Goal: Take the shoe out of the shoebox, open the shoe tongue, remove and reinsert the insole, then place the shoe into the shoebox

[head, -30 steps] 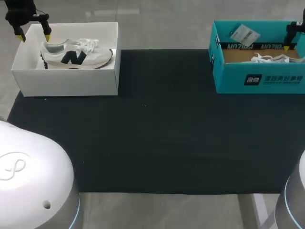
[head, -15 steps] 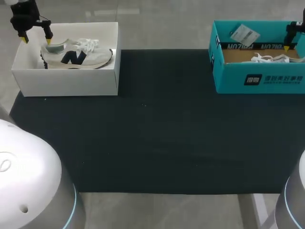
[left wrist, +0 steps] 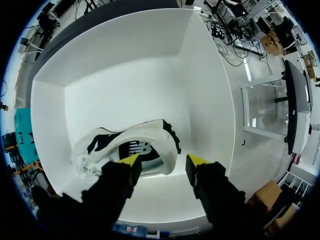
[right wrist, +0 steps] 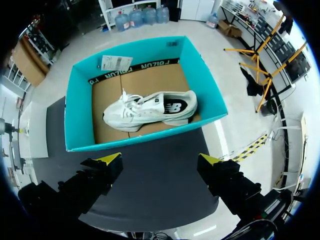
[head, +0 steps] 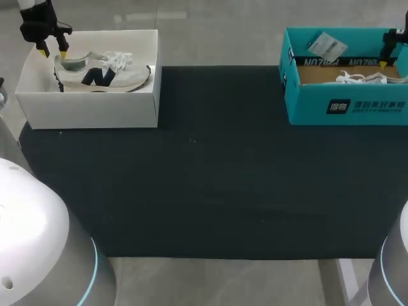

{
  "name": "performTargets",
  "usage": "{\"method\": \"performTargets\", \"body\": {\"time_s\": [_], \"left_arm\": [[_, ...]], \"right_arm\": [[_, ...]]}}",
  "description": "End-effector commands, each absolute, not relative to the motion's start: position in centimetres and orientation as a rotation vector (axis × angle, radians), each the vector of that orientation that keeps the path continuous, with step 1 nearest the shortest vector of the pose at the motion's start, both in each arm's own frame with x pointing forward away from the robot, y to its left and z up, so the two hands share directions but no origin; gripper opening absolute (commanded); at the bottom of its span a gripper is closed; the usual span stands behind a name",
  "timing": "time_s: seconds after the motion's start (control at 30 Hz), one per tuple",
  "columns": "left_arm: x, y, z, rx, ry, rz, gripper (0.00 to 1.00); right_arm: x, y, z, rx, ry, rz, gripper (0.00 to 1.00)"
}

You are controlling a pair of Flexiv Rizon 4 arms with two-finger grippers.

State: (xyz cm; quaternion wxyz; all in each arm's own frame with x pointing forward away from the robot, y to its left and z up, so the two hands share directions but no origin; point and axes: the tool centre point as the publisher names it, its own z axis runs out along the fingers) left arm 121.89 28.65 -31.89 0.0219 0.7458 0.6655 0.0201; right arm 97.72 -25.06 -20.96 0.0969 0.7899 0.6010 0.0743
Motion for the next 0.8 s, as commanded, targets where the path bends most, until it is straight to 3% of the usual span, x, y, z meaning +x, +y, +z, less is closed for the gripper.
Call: {"method": "performTargets", "body": {"time_s": [0.03, 0.23, 0.47, 0.8], "left_arm": [[123.5, 29.4, -32.7, 2.334, 2.070, 0.003, 0.50], [123.6, 29.9, -33.7, 2.311, 2.077, 0.020, 0.48], [123.2, 30.6, -35.2, 2.313, 2.081, -0.018, 0.53], [123.9, 30.3, -37.4, 2.306, 2.100, -0.094, 0.47]], "right_arm": [[97.8, -25.1, -21.0, 2.339, 1.780, 0.221, 1.00], [97.8, -25.1, -21.0, 2.339, 1.780, 0.221, 1.00], [97.8, -25.1, -21.0, 2.339, 1.780, 0.221, 1.00], [97.8, -25.1, -21.0, 2.339, 1.780, 0.221, 1.00]]}}
